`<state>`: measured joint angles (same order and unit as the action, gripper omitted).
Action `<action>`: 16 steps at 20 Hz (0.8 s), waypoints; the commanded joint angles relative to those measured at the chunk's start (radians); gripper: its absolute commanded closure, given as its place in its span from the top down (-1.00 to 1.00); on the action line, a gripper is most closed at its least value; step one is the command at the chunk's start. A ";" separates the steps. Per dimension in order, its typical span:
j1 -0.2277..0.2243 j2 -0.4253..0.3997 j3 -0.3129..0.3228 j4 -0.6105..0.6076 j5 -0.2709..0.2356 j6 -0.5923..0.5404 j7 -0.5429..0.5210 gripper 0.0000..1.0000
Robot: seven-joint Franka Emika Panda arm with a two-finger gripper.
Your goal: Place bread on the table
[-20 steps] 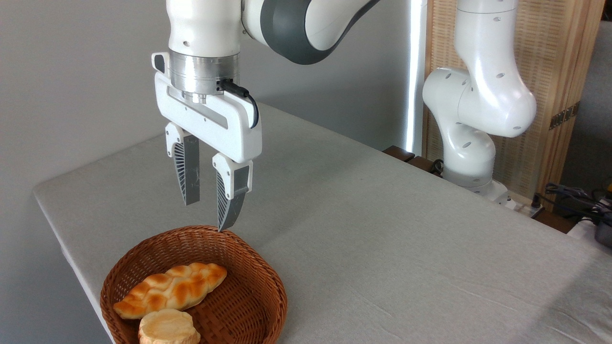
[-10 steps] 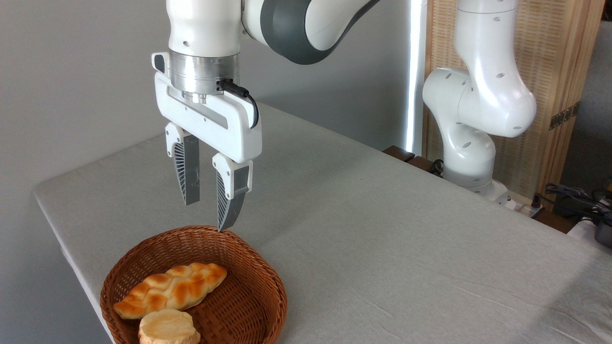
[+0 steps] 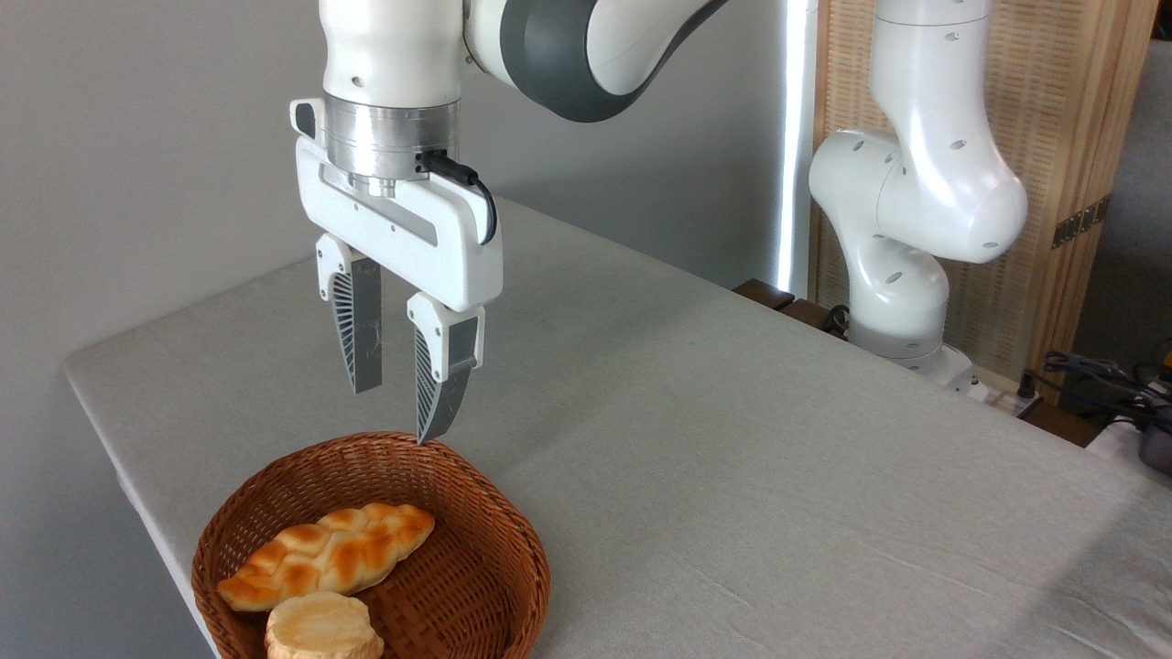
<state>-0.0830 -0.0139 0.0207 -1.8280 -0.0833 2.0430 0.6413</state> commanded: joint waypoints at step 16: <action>0.000 0.054 -0.007 -0.085 -0.004 0.210 0.020 1.00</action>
<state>-0.0829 0.0236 0.0158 -1.8559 -0.0832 2.1412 0.6449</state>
